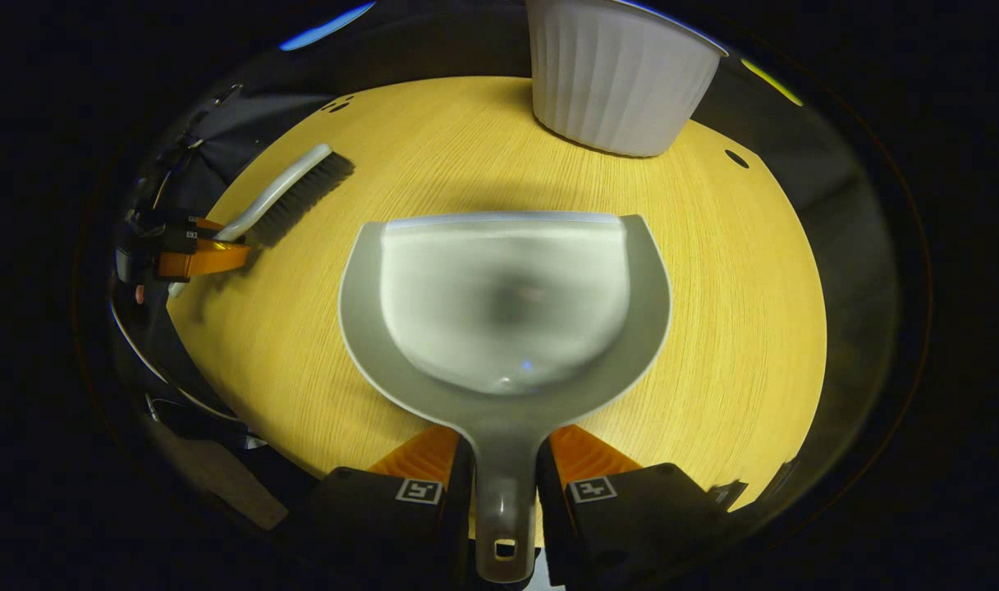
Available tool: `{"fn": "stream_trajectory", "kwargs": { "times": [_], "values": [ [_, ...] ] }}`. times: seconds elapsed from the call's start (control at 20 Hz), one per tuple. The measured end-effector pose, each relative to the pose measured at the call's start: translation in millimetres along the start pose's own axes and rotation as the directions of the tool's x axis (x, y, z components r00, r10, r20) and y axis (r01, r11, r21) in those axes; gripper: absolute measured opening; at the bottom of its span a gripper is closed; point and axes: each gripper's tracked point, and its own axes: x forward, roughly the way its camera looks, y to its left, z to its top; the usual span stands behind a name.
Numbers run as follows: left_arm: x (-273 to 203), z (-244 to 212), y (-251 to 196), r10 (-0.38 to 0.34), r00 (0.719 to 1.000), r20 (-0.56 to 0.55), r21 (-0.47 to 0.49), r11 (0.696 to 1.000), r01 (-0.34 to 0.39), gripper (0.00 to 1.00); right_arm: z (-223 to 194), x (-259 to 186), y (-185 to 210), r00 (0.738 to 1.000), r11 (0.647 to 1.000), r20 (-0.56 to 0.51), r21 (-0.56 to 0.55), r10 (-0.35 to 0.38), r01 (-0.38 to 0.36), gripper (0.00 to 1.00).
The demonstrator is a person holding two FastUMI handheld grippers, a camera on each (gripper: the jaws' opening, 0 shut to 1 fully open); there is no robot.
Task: Pick up the small broom and dustpan from the desktop, sweep the trash into the dustpan with the broom, and then empty the trash into the garbage bin.
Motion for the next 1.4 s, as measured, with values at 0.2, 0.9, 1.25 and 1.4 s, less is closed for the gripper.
{"fn": "stream_trajectory", "kwargs": {
  "times": [0.2, 0.9, 1.25, 1.4],
  "values": [
    [-18.2, -5.1, 2.6, 0.015, 0.999, 0.034, 0.001, 1.000, -0.015, 0.31, 3.0, -24.5, 2.4, 0.999, 1.000, 0.037, -0.003, 0.017, -0.017, 0.41],
    [-168.0, 96.7, -7.1, 0.033, 0.828, 0.560, -0.120, 0.992, 0.041, 0.29, 137.1, -194.4, 14.4, 0.806, 1.000, 0.591, 0.010, -0.019, 0.017, 0.41],
    [-239.5, 161.2, 2.9, 0.054, 0.628, 0.776, -0.137, 0.987, 0.084, 0.31, 186.0, -279.2, 6.6, 0.596, 0.990, 0.794, 0.046, -0.115, 0.130, 0.40],
    [-244.1, 166.8, 0.9, 0.044, 0.620, 0.784, -0.115, 0.990, 0.076, 0.30, 195.1, -284.6, 4.7, 0.570, 0.990, 0.812, 0.070, -0.127, 0.121, 0.40]
  ]
}}
